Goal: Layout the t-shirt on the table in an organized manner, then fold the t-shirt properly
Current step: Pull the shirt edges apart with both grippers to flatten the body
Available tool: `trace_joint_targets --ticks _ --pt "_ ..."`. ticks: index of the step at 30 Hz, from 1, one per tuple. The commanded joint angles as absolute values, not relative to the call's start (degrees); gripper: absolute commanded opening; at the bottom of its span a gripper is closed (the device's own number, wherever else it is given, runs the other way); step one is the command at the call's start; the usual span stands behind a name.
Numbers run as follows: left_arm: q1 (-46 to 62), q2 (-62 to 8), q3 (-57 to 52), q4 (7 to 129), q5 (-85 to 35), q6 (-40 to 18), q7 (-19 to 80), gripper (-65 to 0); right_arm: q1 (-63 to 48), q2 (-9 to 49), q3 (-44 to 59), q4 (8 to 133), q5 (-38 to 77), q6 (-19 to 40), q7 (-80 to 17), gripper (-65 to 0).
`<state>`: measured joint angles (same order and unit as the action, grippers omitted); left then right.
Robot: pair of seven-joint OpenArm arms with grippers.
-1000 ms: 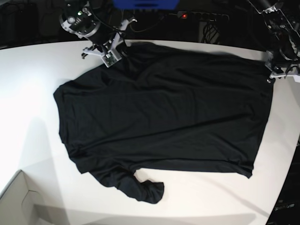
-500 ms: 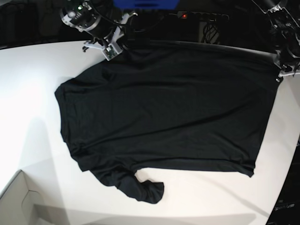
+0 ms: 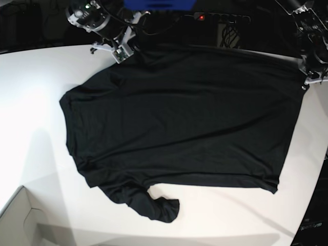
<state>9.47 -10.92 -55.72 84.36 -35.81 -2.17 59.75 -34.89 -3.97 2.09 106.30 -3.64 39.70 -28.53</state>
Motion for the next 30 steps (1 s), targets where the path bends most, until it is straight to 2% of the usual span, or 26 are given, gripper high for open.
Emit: trace_joint_targets --ticks 1,11,20,30 --pt "9.0 -12.0 -56.0 85.4 -36.2 -2.3 58.7 -65.0 -35.2 -4.1 2.3 107.3 -2.9 40.0 -27.6 -65.0" --pt "9.5 -12.1 -56.1 85.6 -36.2 -2.3 58.7 -65.0 -35.4 -4.2 2.3 107.8 -2.8 40.0 -27.4 -65.0" --pt "9.5 -12.1 -57.5 85.8 -36.4 -2.3 58.7 -65.0 -39.3 -4.4 2.2 112.0 -2.7 40.0 -11.8 -65.0" --pt "6.0 -11.5 -59.9 89.5 -36.4 -2.3 58.7 -65.0 -36.0 -4.4 2.2 111.5 -2.7 40.0 -11.4 -65.0"
